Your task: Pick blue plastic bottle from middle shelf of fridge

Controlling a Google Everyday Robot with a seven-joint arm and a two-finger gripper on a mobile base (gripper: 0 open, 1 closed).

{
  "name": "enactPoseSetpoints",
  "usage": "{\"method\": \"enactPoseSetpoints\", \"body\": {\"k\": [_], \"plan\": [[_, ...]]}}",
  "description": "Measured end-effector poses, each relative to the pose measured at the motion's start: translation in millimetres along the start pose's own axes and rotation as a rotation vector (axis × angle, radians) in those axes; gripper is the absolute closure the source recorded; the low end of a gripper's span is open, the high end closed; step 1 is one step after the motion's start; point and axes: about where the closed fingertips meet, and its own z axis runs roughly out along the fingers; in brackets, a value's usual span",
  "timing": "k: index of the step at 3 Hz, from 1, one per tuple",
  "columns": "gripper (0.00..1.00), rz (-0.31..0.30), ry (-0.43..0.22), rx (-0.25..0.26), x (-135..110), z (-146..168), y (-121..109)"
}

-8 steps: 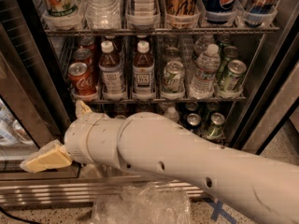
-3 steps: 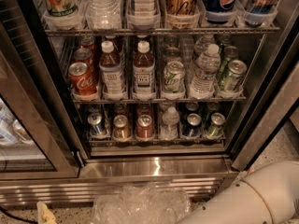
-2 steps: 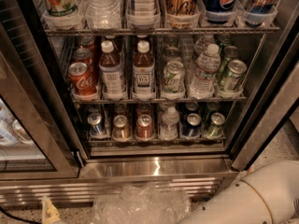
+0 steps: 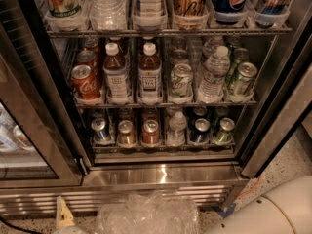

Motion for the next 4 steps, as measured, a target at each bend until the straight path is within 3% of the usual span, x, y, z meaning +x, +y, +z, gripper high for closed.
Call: {"method": "enactPoseSetpoints", "body": {"k": [2,3,4], "plan": [[0.00,-0.043,-0.116,0.252,-51,-37,-73],[0.00,-0.040,-0.131,0.306,-83,-38,-105],[0.00,0.034,-0.175,0.300,-126,-26,-127]]}}
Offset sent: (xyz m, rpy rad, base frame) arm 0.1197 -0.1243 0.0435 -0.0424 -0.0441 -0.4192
